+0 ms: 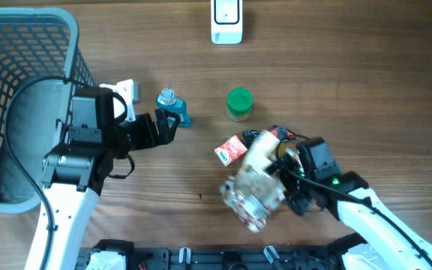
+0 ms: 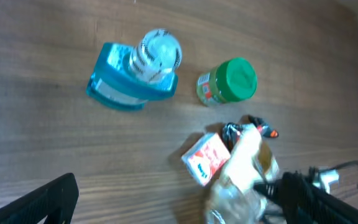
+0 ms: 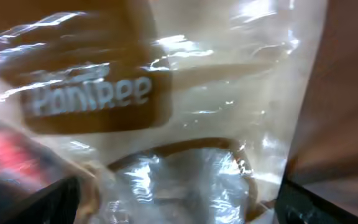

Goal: Scan the item barcode
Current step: 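Reach the right gripper to the PawRee bag and grasp its top, then drag the bag leftward toward table center with the right gripper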

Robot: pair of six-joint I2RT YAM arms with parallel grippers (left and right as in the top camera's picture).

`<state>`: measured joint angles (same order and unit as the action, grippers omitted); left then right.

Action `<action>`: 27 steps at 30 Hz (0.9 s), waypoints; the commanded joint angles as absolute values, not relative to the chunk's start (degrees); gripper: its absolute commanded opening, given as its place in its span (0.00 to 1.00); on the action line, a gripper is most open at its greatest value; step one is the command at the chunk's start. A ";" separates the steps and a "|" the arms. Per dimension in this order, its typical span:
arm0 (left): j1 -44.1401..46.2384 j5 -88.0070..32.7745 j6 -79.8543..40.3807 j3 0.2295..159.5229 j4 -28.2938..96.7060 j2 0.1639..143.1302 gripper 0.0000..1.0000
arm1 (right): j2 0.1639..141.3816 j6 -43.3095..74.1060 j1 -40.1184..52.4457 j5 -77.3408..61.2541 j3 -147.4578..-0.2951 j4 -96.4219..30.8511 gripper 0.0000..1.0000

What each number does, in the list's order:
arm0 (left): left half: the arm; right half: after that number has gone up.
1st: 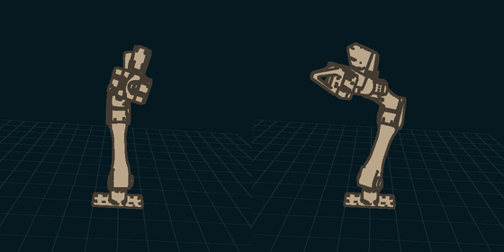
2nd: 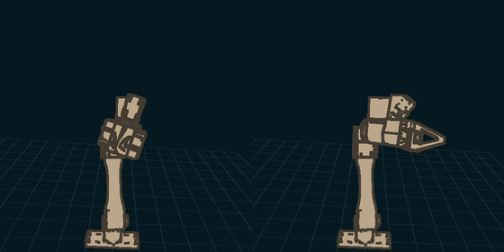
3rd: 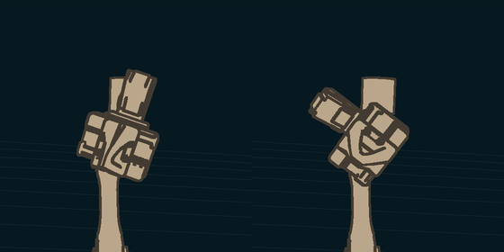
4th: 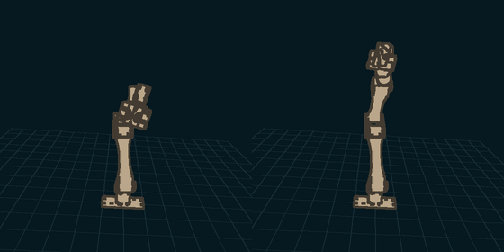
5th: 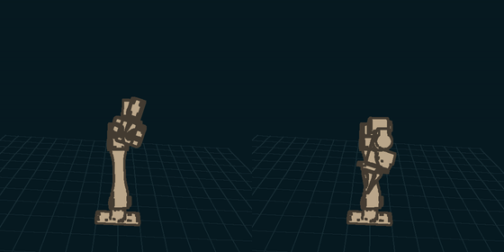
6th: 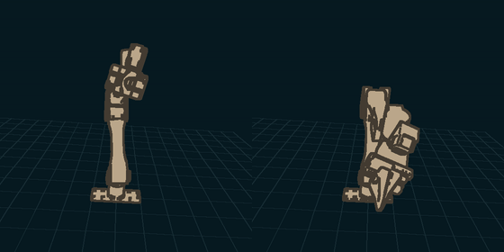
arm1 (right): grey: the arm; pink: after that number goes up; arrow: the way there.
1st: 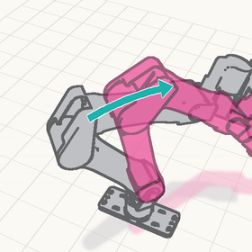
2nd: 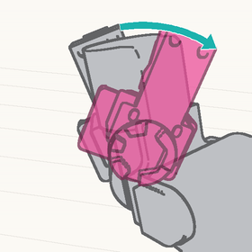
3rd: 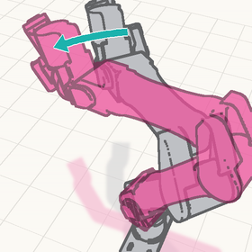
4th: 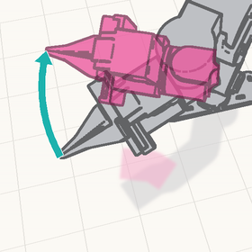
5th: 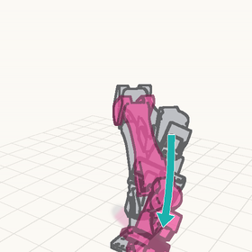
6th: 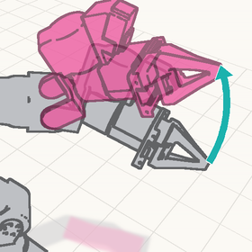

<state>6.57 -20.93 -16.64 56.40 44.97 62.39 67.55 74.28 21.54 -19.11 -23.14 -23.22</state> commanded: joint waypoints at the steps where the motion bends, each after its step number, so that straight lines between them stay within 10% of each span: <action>1: 6.26 -21.37 -15.40 56.55 46.19 62.04 1.00 | 70.30 70.57 22.06 -18.90 -14.66 -15.05 1.00; 23: 6.26 -21.39 -15.42 56.55 46.59 62.04 1.00 | 70.28 49.67 22.06 -23.86 -13.47 3.18 0.92; 27: 6.26 -21.39 -15.42 56.55 46.59 62.04 1.00 | 70.28 45.74 22.06 -25.85 -13.47 5.78 0.70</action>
<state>6.57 -20.93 -16.62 56.40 46.54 62.39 69.45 50.68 21.98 -25.91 -14.46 5.19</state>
